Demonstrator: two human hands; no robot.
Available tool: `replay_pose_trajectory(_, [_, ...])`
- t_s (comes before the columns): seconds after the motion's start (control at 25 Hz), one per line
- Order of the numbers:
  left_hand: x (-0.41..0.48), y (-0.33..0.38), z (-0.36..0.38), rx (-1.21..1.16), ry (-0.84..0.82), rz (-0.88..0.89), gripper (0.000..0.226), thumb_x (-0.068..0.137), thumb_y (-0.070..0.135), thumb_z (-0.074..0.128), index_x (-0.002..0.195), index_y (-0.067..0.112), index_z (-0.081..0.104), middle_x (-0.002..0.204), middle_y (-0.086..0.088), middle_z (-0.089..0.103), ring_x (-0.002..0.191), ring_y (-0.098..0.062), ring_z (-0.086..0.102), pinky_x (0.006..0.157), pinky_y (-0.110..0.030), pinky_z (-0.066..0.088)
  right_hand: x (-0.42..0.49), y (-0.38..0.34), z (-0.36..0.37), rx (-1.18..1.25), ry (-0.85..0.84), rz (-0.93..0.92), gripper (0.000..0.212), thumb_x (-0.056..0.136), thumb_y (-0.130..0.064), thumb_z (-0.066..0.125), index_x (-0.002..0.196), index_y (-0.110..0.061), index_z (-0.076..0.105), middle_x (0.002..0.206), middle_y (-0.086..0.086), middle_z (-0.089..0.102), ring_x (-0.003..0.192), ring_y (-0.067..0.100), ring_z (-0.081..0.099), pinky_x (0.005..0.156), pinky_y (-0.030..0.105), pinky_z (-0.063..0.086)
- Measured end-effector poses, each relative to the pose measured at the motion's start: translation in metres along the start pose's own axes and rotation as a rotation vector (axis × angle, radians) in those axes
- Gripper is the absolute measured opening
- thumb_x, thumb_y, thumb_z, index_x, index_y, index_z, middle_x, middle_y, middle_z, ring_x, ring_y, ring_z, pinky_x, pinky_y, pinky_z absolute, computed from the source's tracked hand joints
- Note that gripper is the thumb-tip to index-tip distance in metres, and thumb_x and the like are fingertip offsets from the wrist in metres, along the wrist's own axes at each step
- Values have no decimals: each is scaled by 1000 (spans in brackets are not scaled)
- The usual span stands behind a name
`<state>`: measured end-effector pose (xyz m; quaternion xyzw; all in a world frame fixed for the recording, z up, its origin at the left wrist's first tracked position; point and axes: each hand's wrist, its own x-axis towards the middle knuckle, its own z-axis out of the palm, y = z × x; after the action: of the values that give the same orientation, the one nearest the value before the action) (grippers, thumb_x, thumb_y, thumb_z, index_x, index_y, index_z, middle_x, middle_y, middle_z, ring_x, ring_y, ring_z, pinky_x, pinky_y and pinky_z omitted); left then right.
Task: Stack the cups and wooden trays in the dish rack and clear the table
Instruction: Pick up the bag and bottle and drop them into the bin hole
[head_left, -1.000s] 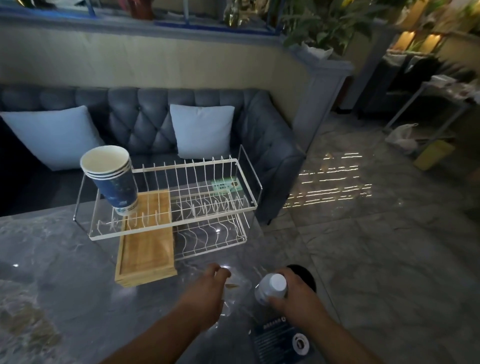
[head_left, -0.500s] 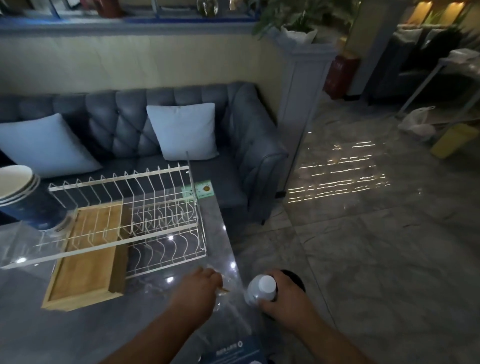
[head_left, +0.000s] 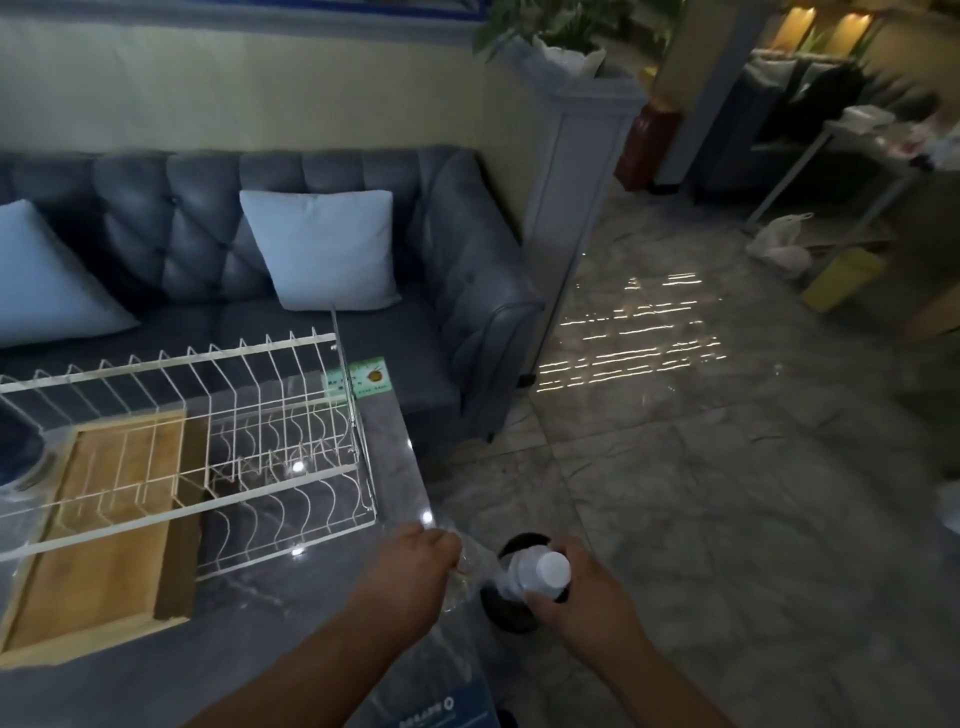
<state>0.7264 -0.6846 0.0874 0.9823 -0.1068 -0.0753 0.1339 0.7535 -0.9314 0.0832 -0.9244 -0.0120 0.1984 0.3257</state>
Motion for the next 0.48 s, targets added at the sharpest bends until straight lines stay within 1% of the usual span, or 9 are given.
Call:
replay_pose_trajectory(0.04, [1, 2, 0, 6, 10, 34, 28, 61, 9, 83, 75, 26, 67, 76, 9, 72, 72, -16, 64, 62, -25, 53, -3, 5, 2, 8, 17, 24, 59, 61, -62, 75, 112, -42, 52, 102, -17, 65, 89, 0, 65, 71, 16, 50])
replay_pose_trajectory(0.08, [4, 4, 0, 13, 26, 57, 30, 56, 9, 85, 71, 26, 66, 72, 10, 71, 67, -15, 63, 57, -24, 51, -4, 11, 4, 20, 32, 47, 62, 61, -64, 75, 114, -42, 51, 103, -16, 66, 91, 3, 66, 76, 23, 55])
replay_pose_trajectory(0.12, [9, 6, 3, 21, 46, 74, 29, 55, 11, 85, 70, 26, 66, 70, 10, 70, 66, -15, 63, 54, -24, 50, -4, 19, 6, 28, 55, 70, 62, 62, -64, 76, 114, -45, 50, 103, -15, 67, 91, 7, 67, 78, 31, 58])
replay_pose_trajectory(0.16, [14, 8, 6, 27, 51, 79, 27, 56, 13, 85, 70, 26, 66, 71, 10, 70, 66, -15, 64, 53, -25, 50, -3, 26, 8, 37, 82, 86, 59, 62, -65, 77, 112, -48, 49, 99, -15, 68, 89, 7, 68, 78, 35, 59])
replay_pose_trajectory(0.24, [30, 15, 17, 10, 33, 99, 23, 65, 11, 81, 78, 23, 67, 79, 4, 72, 74, -20, 66, 59, -27, 53, 2, 41, 9, 81, 123, 107, 52, 62, -65, 78, 103, -53, 47, 91, -17, 69, 82, 4, 68, 73, 37, 60])
replay_pose_trajectory(0.32, [51, 26, 32, -15, -2, 73, 17, 80, 9, 69, 92, 20, 66, 96, -1, 70, 89, -25, 65, 70, -34, 55, 10, 58, 9, 124, 116, 117, 50, 62, -64, 78, 99, -57, 45, 89, -19, 66, 82, 6, 68, 73, 38, 60])
replay_pose_trajectory(0.36, [61, 32, 40, -10, -21, 68, 17, 83, 8, 63, 96, 19, 64, 102, -4, 68, 94, -28, 64, 72, -38, 55, 15, 66, 8, 134, 105, 123, 51, 62, -63, 78, 101, -54, 46, 91, -18, 66, 83, 8, 68, 74, 40, 60])
replay_pose_trajectory(0.4, [70, 38, 48, -3, -28, 74, 17, 83, 7, 61, 96, 18, 62, 102, -6, 67, 93, -30, 64, 70, -39, 55, 20, 77, 7, 138, 93, 129, 52, 64, -61, 78, 105, -49, 49, 94, -16, 66, 85, 11, 69, 75, 41, 60])
replay_pose_trajectory(0.48, [90, 50, 64, -10, -53, 89, 19, 78, 4, 64, 92, 17, 61, 97, -9, 67, 86, -34, 65, 64, -41, 56, 31, 99, 6, 132, 66, 134, 55, 68, -57, 79, 113, -39, 53, 102, -11, 68, 88, 13, 68, 74, 38, 59])
